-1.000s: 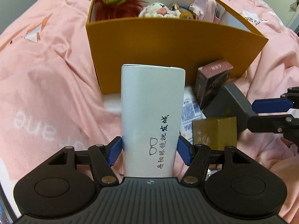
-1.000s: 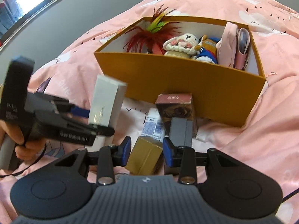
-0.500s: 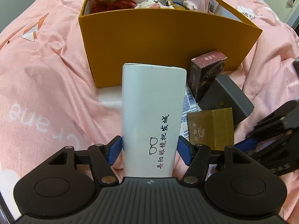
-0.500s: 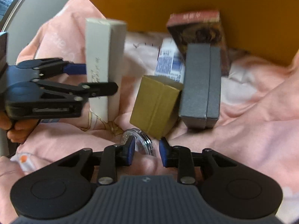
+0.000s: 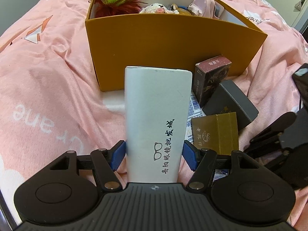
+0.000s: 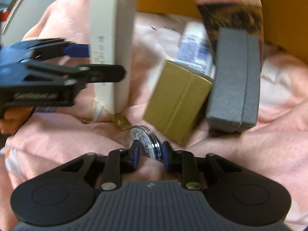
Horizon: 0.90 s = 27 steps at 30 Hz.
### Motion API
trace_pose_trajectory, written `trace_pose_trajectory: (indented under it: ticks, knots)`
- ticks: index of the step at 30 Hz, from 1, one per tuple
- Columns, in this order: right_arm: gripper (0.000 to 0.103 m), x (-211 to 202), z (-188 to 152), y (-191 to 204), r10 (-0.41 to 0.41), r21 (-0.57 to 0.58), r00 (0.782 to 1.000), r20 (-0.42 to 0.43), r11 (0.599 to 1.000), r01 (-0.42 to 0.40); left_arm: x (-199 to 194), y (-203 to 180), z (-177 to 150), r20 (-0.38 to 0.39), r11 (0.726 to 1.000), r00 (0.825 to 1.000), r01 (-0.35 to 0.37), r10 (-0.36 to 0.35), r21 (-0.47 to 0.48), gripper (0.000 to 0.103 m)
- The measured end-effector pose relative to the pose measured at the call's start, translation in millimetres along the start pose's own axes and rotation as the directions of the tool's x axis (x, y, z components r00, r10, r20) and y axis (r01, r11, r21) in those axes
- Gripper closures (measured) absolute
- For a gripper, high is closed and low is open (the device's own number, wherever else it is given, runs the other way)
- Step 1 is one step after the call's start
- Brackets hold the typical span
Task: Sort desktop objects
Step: 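Lift the white box with the left tool while the right tool grasps the round clear item, then carry the white box over the orange box with the left tool while the right tool lifts the compact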
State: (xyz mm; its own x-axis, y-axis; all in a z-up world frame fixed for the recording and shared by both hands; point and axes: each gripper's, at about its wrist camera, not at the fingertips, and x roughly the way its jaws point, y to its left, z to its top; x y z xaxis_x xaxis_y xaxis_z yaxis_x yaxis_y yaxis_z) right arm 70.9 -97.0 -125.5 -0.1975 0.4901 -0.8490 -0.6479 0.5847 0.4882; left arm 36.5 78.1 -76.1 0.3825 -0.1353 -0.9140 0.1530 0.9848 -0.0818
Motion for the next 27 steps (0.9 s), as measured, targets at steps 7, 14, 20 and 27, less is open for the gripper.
trace_pose_trajectory:
  ticks: [7, 14, 20, 27]
  knots:
    - [0.088, -38.3, -13.5, 29.0, -0.047, -0.113, 0.989, 0.138, 0.992, 0.063, -15.8, -1.7, -0.1, 0.056, 0.999, 0.998, 0.033, -0.033, -0.004, 0.029]
    - [0.089, -98.2, -20.5, 29.6, -0.04, -0.07, 0.961, 0.273, 0.996, 0.062, -50.6, -25.8, 9.5, 0.138, 0.987, 0.989, 0.022, -0.044, 0.157, 0.029]
    - [0.089, -147.0, -19.3, 27.9, -0.081, -0.048, 0.926, 0.369, 0.993, 0.107, -85.4, -49.7, 39.0, 0.168, 0.93, 0.985, -0.024, -0.041, 0.368, 0.029]
    - [0.089, -210.0, -20.4, 7.4, -0.137, 0.049, 0.839, 0.526, 0.99, 0.131, -112.0, -84.5, 86.8, 0.232, 0.771, 0.973, -0.153, 0.007, 0.618, 0.029]
